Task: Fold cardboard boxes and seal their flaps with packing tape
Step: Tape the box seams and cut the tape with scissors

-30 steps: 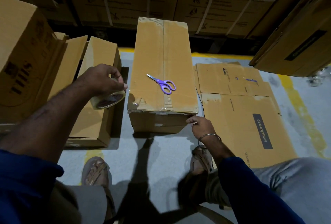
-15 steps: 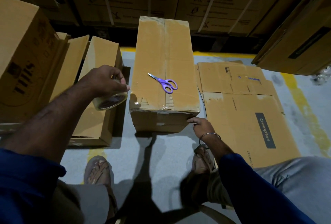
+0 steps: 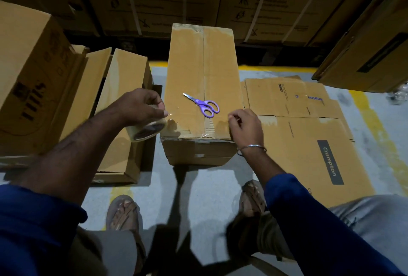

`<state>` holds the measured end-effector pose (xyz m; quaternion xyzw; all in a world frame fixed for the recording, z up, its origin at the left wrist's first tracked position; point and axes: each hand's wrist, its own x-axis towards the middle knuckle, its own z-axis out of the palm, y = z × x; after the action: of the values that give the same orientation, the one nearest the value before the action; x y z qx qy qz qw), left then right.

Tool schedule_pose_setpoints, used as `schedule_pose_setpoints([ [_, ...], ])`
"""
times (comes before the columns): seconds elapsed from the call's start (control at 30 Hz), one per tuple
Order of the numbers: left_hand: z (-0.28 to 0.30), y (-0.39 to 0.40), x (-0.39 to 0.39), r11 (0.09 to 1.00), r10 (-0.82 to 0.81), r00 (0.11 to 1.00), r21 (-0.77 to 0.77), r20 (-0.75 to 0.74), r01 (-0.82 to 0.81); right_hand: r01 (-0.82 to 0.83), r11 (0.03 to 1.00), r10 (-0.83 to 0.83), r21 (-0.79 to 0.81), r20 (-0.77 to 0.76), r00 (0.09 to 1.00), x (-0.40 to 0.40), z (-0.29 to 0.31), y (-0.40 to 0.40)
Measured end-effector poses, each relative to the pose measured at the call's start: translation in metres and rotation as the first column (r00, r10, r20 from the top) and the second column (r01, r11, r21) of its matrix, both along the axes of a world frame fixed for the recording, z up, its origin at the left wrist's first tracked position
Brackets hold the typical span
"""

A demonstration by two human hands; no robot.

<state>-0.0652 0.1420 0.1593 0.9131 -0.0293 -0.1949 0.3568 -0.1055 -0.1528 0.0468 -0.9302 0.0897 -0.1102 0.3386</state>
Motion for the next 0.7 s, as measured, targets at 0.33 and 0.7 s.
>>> schedule_pose_setpoints([
  [0.33,-0.005,-0.008,0.001,0.992,-0.053,0.996,-0.115,-0.069,0.044,-0.107,0.929,-0.008,-0.354,-0.308,0.951,0.063,0.005,0.045],
  [0.7,-0.004,-0.011,-0.002,0.991,-0.095,0.995,-0.103,-0.033,0.091,0.002,0.968,-0.095,-0.251,-0.360,0.928,0.066,0.022,0.048],
])
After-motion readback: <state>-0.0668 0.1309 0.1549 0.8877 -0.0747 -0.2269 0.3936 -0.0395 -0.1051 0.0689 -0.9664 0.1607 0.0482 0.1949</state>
